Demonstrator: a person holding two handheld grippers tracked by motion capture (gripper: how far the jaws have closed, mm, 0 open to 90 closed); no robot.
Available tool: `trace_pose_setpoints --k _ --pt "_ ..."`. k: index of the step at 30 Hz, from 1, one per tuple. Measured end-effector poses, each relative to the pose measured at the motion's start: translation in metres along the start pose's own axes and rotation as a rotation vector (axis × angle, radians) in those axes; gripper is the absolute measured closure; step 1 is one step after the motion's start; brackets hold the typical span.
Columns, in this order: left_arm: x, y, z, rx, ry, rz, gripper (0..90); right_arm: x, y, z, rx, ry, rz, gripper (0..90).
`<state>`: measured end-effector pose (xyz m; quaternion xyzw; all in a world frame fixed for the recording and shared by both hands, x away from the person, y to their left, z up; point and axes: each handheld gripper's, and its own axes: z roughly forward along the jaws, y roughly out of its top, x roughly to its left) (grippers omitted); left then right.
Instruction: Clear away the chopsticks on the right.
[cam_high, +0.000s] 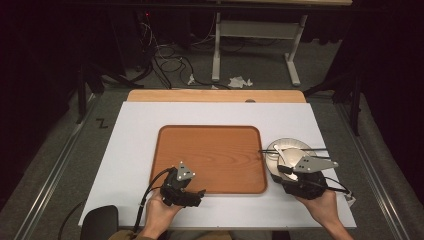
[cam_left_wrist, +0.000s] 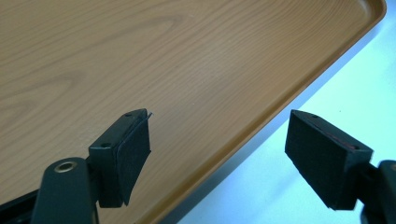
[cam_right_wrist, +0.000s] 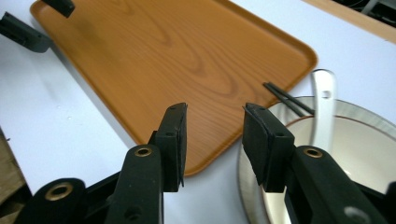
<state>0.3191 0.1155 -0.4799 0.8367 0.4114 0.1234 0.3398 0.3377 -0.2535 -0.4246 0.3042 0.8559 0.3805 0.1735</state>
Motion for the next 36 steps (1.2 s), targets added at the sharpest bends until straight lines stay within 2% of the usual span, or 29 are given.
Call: trace_pose_setpoints --k 5,12,14,19,20,22,26,31,36 --pt "0.000 0.000 0.001 0.009 0.000 -0.001 22.4 -0.010 0.001 -0.008 0.001 -0.036 -0.002 60.7" --pt "0.000 -0.001 0.001 0.005 0.004 -0.011 22.4 -0.024 0.004 -0.018 0.020 -0.074 -0.044 61.7" --pt "0.000 -0.002 0.000 0.005 0.007 -0.005 22.4 -0.031 0.006 -0.022 0.021 -0.089 -0.043 62.5" --pt "0.002 -0.004 -0.003 0.000 0.012 -0.021 22.3 -0.053 0.010 -0.033 0.019 -0.129 -0.026 63.2" --pt "0.002 -0.004 -0.003 0.001 0.014 -0.023 22.3 -0.058 0.011 -0.034 0.013 -0.124 -0.021 63.2" --pt "0.002 -0.005 -0.004 0.001 0.018 -0.025 22.3 -0.068 0.010 -0.035 0.001 -0.116 0.004 63.6" --pt "0.004 -0.008 -0.007 -0.004 0.029 -0.040 22.3 -0.088 0.008 -0.031 0.016 -0.139 0.021 66.5" --pt "0.005 -0.011 -0.009 0.003 0.039 -0.054 22.3 -0.110 0.003 -0.021 0.074 -0.163 0.046 67.2" --pt "0.007 -0.016 -0.014 -0.004 0.052 -0.076 22.2 -0.134 -0.005 -0.006 0.168 -0.180 0.082 68.1"
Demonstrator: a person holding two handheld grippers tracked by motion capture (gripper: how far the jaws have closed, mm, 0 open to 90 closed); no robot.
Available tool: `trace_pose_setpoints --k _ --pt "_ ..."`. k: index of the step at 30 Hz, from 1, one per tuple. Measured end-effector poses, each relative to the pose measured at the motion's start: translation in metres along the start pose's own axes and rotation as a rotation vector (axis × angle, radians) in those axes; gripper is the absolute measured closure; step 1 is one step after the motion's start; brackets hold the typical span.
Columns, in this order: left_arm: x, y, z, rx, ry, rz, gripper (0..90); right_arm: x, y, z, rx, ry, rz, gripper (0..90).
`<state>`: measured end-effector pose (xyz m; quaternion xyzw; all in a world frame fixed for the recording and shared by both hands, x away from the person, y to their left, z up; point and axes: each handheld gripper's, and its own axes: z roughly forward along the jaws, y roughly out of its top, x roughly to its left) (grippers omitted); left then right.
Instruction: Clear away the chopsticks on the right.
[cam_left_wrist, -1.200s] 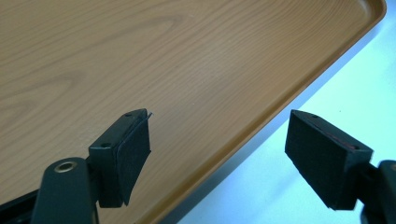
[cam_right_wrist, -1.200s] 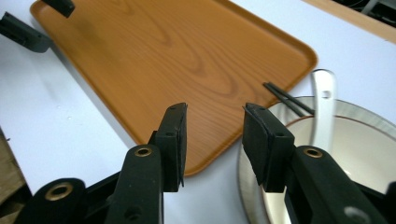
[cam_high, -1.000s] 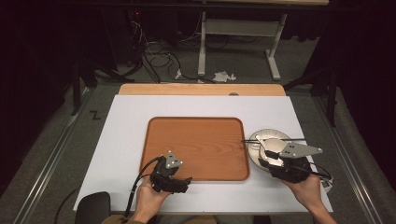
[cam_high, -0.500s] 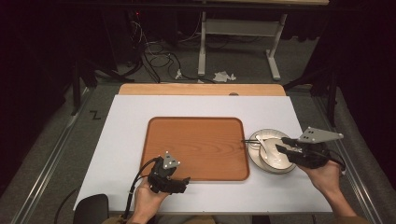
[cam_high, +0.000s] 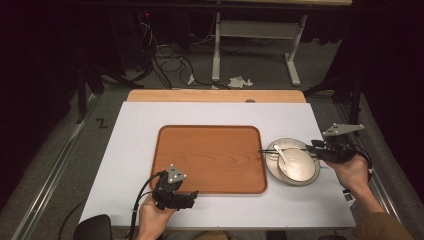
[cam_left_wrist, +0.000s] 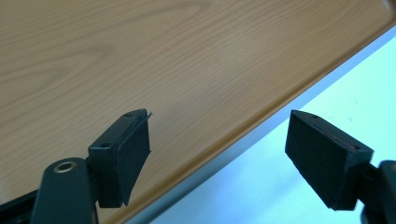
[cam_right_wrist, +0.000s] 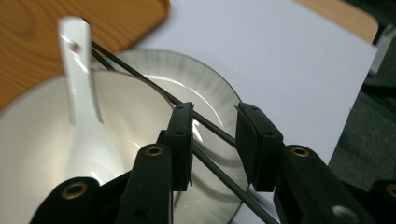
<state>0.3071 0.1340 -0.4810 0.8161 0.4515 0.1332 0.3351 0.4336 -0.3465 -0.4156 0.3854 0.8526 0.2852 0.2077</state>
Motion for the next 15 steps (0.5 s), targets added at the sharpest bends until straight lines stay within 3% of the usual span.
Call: trace_pose_setpoints --k 5,15 --pt "0.001 -0.003 -0.002 0.005 0.019 -0.006 22.2 -0.014 -0.005 0.021 0.099 -0.001 -0.013 68.9" --pt "0.002 -0.010 -0.007 0.005 0.036 -0.038 22.2 -0.026 0.001 0.043 0.186 0.031 -0.042 68.8"
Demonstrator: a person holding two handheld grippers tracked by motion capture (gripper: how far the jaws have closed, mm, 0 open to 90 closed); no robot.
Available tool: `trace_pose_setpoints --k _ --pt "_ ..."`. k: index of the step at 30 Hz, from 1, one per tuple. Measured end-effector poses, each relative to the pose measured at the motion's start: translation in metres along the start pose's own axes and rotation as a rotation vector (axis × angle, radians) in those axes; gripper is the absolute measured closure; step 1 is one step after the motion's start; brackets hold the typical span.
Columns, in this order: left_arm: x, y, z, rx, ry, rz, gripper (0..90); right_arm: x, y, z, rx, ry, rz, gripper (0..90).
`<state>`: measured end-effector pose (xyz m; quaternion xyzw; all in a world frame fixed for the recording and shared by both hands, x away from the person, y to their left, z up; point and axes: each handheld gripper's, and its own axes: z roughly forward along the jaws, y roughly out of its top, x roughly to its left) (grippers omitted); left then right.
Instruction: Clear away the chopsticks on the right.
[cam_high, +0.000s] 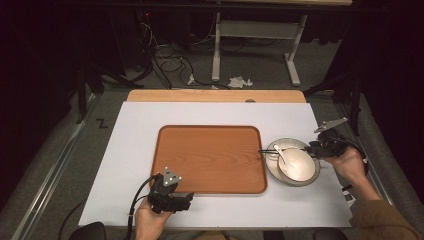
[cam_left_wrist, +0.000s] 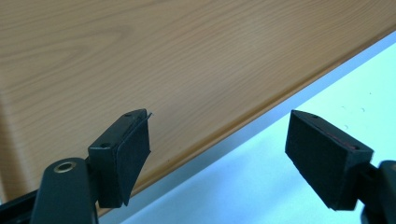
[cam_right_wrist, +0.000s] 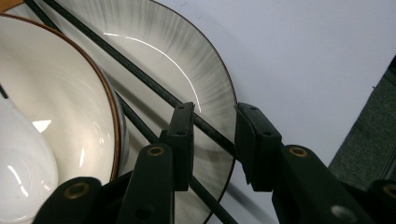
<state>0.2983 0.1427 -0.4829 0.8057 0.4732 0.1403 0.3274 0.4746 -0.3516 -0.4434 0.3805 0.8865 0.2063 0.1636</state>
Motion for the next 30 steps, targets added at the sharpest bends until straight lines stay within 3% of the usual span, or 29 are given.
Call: trace_pose_setpoints --k 6,14,30 --pt "0.001 -0.002 -0.002 0.000 0.010 -0.005 22.2 0.001 0.008 0.011 0.043 0.015 -0.030 69.8" --pt "0.001 -0.003 -0.003 0.003 0.016 -0.009 22.2 0.005 0.013 0.013 0.051 0.049 -0.071 75.5" --pt "0.001 -0.003 -0.003 0.001 0.016 -0.007 22.1 0.004 0.018 0.017 0.070 0.057 -0.117 80.6"
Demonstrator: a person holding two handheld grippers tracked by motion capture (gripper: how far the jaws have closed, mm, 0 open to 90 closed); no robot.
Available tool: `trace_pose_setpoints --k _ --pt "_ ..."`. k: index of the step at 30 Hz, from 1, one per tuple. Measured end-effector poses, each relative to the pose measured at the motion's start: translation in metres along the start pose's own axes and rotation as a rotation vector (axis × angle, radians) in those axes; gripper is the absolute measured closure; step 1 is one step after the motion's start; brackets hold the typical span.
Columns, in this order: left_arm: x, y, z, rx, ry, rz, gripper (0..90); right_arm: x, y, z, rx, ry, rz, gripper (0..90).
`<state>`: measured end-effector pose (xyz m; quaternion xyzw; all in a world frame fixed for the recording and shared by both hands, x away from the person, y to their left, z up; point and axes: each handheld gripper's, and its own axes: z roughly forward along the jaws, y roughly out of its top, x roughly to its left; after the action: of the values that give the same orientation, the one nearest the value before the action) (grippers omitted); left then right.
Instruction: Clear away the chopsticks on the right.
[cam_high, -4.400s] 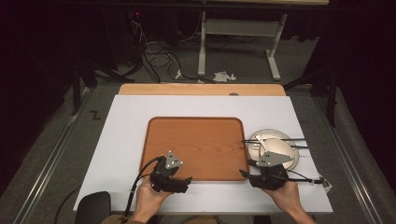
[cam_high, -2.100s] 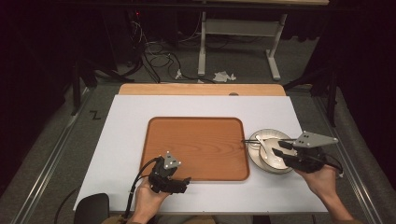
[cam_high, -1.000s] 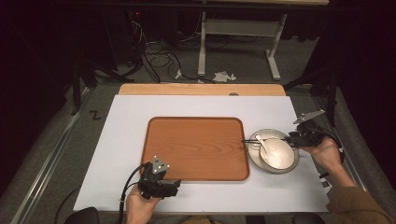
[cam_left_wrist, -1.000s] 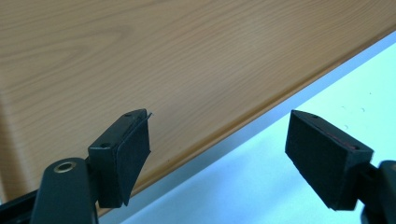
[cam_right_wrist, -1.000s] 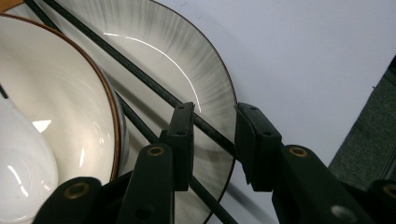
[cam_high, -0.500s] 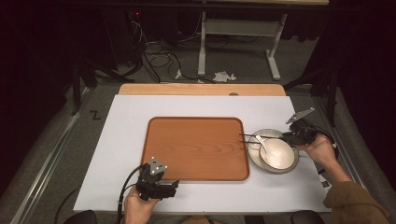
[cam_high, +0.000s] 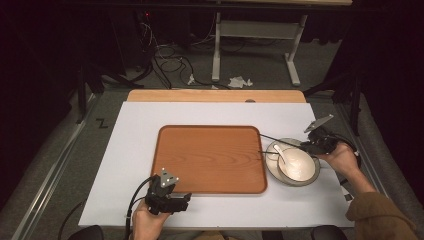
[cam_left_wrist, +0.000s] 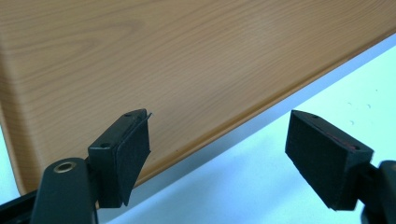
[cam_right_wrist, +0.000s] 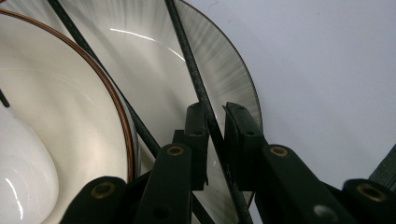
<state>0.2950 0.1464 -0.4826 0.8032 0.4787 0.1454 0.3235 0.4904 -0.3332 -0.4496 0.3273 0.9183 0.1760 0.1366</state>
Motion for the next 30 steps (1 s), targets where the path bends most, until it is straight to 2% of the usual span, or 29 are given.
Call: trace_pose_setpoints --k 6,9,13,16,23,25,26,30 --pt "0.001 0.001 -0.002 -0.004 0.004 0.003 22.1 0.006 0.003 0.002 -0.001 -0.029 -0.055 85.0" --pt "0.002 0.001 -0.002 -0.005 0.003 0.003 22.1 0.004 0.003 0.002 0.003 -0.040 -0.057 85.8" --pt "0.001 0.002 0.000 -0.001 0.002 0.015 22.1 0.003 0.001 0.003 -0.021 -0.050 -0.041 86.4" --pt "0.000 0.003 0.001 0.005 -0.004 0.022 22.1 0.005 -0.001 0.001 -0.041 -0.057 -0.051 86.5" --pt "-0.003 0.007 0.006 0.007 -0.027 0.036 22.1 0.013 -0.004 -0.019 -0.092 -0.086 -0.003 86.6" --pt "-0.003 0.009 0.007 0.007 -0.030 0.042 22.0 0.015 -0.004 -0.023 -0.102 -0.081 0.008 86.6" --pt "-0.004 0.011 0.009 0.007 -0.037 0.049 22.1 0.019 -0.005 -0.032 -0.130 -0.084 0.021 86.5" --pt "-0.009 0.016 0.014 0.010 -0.058 0.079 22.1 0.028 -0.009 -0.047 -0.176 -0.089 0.040 86.6"
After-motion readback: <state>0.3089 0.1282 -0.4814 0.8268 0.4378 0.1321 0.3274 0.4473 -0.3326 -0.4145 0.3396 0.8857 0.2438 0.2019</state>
